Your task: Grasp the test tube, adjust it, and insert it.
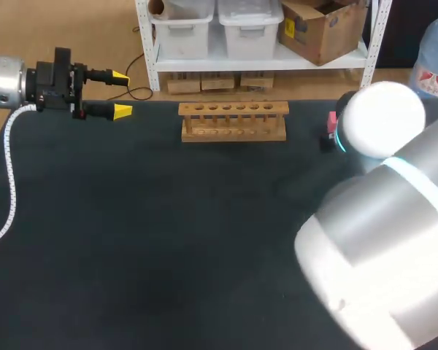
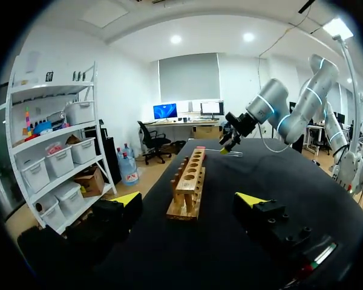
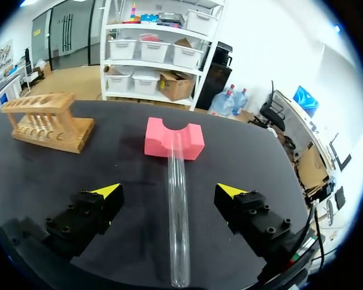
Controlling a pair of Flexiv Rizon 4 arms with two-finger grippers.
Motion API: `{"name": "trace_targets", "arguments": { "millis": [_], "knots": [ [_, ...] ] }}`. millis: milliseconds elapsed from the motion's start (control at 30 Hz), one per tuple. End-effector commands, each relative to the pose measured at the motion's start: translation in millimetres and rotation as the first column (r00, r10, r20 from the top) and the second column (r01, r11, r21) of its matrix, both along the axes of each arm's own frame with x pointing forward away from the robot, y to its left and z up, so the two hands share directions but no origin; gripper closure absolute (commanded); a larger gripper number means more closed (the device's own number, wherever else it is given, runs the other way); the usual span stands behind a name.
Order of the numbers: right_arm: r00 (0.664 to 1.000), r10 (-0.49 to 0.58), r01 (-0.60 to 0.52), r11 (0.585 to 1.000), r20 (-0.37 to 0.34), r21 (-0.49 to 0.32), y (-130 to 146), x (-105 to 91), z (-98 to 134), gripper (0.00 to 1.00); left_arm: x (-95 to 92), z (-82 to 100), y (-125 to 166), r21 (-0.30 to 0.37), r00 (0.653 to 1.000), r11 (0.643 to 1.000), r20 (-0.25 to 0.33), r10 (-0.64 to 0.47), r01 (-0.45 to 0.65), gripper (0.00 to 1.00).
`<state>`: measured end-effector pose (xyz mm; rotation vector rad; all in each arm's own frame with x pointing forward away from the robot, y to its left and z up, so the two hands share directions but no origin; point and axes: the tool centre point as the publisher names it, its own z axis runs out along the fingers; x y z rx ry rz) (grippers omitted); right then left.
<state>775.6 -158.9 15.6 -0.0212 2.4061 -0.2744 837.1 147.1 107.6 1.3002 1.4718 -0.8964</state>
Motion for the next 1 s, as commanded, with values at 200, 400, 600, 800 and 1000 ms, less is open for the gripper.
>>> {"name": "trace_targets", "arguments": {
  "millis": [200, 400, 600, 800, 1000],
  "knots": [
    [0.999, 0.032, -0.031, 0.999, -0.010, 0.029, -3.0, 2.1, -2.6, 0.00, 0.5, -0.7, 0.4, -0.001, 1.000, 1.000, 0.001, -0.002, 0.002, 0.00],
    [0.995, 0.102, -0.100, 0.989, -0.016, 0.108, -4.5, 0.7, 0.2, 0.00, 0.5, -0.7, 0.4, -0.001, 1.000, 1.000, 0.001, -0.002, 0.002, 0.00],
    [0.991, 0.129, -0.123, 0.982, -0.039, 0.145, -5.5, -0.5, -1.7, 0.00, 0.5, -0.7, 0.4, -0.001, 1.000, 1.000, 0.001, -0.002, 0.002, 0.00],
    [0.989, 0.141, -0.131, 0.977, -0.051, 0.168, -5.8, 0.5, -8.1, 0.00, 0.5, -0.7, 0.4, -0.001, 1.000, 1.000, 0.001, -0.002, 0.002, 0.00],
    [0.987, 0.148, -0.134, 0.973, -0.063, 0.187, -5.4, 1.3, -13.9, 0.00, 0.5, -0.7, 0.4, -0.001, 1.000, 1.000, 0.001, -0.002, 0.002, 0.00]
  ]
}}
